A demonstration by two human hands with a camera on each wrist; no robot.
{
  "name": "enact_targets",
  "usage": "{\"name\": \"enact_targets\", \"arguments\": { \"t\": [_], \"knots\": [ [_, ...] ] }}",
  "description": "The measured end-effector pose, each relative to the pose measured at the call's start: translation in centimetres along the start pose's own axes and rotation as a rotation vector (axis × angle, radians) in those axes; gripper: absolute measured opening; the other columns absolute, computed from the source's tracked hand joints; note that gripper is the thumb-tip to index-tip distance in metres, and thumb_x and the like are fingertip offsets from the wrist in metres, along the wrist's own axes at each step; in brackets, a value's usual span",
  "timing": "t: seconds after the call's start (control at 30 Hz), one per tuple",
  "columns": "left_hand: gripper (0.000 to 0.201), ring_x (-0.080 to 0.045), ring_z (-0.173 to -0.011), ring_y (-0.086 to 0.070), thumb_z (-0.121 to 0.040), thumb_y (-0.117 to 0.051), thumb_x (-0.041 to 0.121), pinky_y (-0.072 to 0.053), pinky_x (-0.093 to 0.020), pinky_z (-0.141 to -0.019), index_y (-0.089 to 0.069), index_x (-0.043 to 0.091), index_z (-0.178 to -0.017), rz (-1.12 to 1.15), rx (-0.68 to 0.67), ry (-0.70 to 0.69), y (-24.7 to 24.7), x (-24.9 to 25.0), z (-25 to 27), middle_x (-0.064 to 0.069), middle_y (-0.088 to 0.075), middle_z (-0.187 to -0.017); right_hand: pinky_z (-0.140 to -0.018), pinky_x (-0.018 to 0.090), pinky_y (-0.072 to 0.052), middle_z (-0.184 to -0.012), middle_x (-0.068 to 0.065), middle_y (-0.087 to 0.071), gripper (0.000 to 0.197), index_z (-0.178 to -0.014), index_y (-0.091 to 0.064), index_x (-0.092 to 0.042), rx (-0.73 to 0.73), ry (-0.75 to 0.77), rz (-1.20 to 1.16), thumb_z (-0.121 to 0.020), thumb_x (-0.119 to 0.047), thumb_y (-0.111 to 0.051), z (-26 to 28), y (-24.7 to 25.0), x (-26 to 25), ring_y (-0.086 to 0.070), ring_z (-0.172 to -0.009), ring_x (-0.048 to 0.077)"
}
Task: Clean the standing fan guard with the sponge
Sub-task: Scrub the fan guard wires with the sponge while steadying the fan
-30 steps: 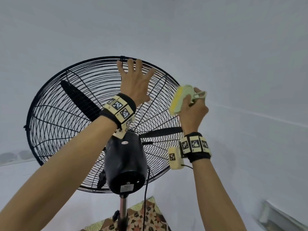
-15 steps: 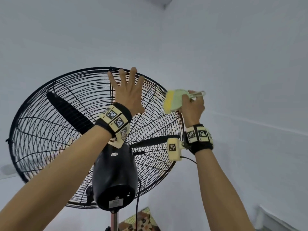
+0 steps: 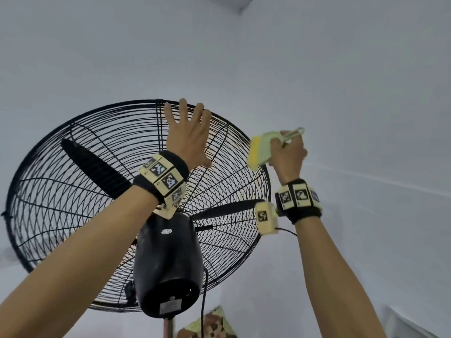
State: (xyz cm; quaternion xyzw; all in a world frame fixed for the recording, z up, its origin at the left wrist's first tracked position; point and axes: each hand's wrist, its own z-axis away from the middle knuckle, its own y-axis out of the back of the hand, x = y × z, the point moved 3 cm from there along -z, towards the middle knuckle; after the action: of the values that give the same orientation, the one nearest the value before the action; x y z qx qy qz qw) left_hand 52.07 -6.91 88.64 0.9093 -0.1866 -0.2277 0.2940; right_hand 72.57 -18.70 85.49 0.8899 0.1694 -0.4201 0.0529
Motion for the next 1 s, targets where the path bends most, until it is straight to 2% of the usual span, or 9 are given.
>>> {"name": "enact_targets", "arguments": {
  "t": [0.07, 0.13, 0.33, 0.47, 0.57, 0.63, 0.7, 0.87, 1.0],
  "knots": [
    [0.133, -0.048, -0.155, -0.012, -0.060, -0.082, 0.079, -0.015, -0.076, -0.119, -0.016, 0.008, -0.152, -0.003, 0.001, 0.000, 0.0, 0.1, 0.1, -0.012, -0.019, -0.166, -0.091, 0.039, -0.057, -0.109, 0.011, -0.069, 0.029, -0.126, -0.060, -0.001, -0.013, 0.001, 0.199, -0.099, -0.013, -0.060, -0.1, 1.4, 2.1, -0.068, -0.104, 0.033],
    [0.133, -0.049, -0.154, -0.012, -0.060, -0.083, 0.078, -0.015, -0.076, -0.118, -0.017, 0.008, -0.153, 0.001, 0.001, -0.007, 0.1, 0.1, 0.1, -0.012, -0.019, -0.166, -0.087, 0.027, -0.053, -0.116, 0.016, -0.070, 0.029, -0.125, -0.060, -0.001, -0.004, 0.034, 0.222, -0.099, -0.013, -0.060, -0.1, 1.8, 1.7, -0.068, -0.102, 0.032],
    [0.134, -0.049, -0.153, -0.016, -0.057, -0.083, 0.080, -0.019, -0.077, -0.117, -0.018, 0.009, -0.149, -0.001, 0.014, -0.016, -0.1, 0.2, -0.1, -0.012, -0.023, -0.163, -0.068, 0.035, -0.064, -0.105, -0.010, -0.065, 0.022, -0.120, -0.059, -0.019, -0.127, 0.195, -0.143, -0.099, -0.017, -0.061, 0.1, -1.8, -5.1, -0.071, -0.095, 0.014],
    [0.131, -0.049, -0.154, -0.014, -0.060, -0.080, 0.081, -0.018, -0.076, -0.118, -0.016, 0.008, -0.148, -0.020, 0.014, -0.020, 0.0, -0.1, 0.1, -0.012, -0.021, -0.164, -0.063, 0.028, -0.063, -0.115, 0.005, -0.066, 0.033, -0.131, -0.058, -0.007, -0.027, -0.014, -0.106, -0.099, -0.014, -0.060, -0.3, -0.8, -1.0, -0.068, -0.090, 0.016],
    [0.132, -0.050, -0.154, -0.012, -0.062, -0.079, 0.082, -0.017, -0.076, -0.118, -0.015, 0.008, -0.151, -0.028, 0.009, -0.011, 0.0, -0.5, 0.2, -0.012, -0.018, -0.166, -0.079, 0.045, -0.064, -0.112, 0.010, -0.069, 0.033, -0.126, -0.058, -0.005, 0.028, -0.131, 0.069, -0.096, -0.019, -0.061, 0.0, 1.4, 3.8, -0.069, -0.094, 0.027],
    [0.133, -0.050, -0.154, -0.012, -0.062, -0.079, 0.082, -0.017, -0.076, -0.118, -0.014, 0.008, -0.151, -0.027, 0.004, -0.013, 0.0, -0.5, 0.3, -0.012, -0.017, -0.167, -0.079, 0.049, -0.063, -0.105, 0.009, -0.068, 0.030, -0.123, -0.059, -0.006, 0.044, -0.128, 0.053, -0.095, -0.017, -0.060, 0.2, 2.0, 4.4, -0.068, -0.082, 0.019],
    [0.132, -0.050, -0.154, -0.011, -0.062, -0.079, 0.081, -0.016, -0.076, -0.118, -0.015, 0.008, -0.151, -0.020, 0.009, -0.021, 0.0, -0.2, 0.2, -0.013, -0.017, -0.167, -0.067, 0.042, -0.065, -0.109, 0.006, -0.066, 0.028, -0.126, -0.059, -0.008, 0.049, -0.065, -0.075, -0.098, -0.012, -0.059, 0.1, 1.7, 2.7, -0.065, -0.078, 0.005],
    [0.131, -0.049, -0.155, -0.012, -0.061, -0.080, 0.080, -0.015, -0.076, -0.119, -0.017, 0.009, -0.151, -0.016, 0.015, -0.031, 0.0, 0.4, 0.1, -0.011, -0.018, -0.167, -0.055, 0.028, -0.060, -0.103, -0.009, -0.060, 0.020, -0.120, -0.055, -0.018, -0.083, 0.034, -0.326, -0.102, -0.012, -0.059, 0.2, -1.5, -2.7, -0.069, -0.064, -0.005],
    [0.131, -0.050, -0.154, -0.011, -0.061, -0.080, 0.080, -0.015, -0.076, -0.118, -0.016, 0.008, -0.150, -0.018, 0.004, -0.022, -0.1, 0.2, -0.1, -0.012, -0.017, -0.167, -0.060, 0.028, -0.061, -0.107, -0.002, -0.060, 0.029, -0.129, -0.055, -0.008, 0.020, -0.099, -0.248, -0.100, -0.011, -0.058, 0.0, -0.5, 1.9, -0.067, -0.079, 0.007]
  ]
}}
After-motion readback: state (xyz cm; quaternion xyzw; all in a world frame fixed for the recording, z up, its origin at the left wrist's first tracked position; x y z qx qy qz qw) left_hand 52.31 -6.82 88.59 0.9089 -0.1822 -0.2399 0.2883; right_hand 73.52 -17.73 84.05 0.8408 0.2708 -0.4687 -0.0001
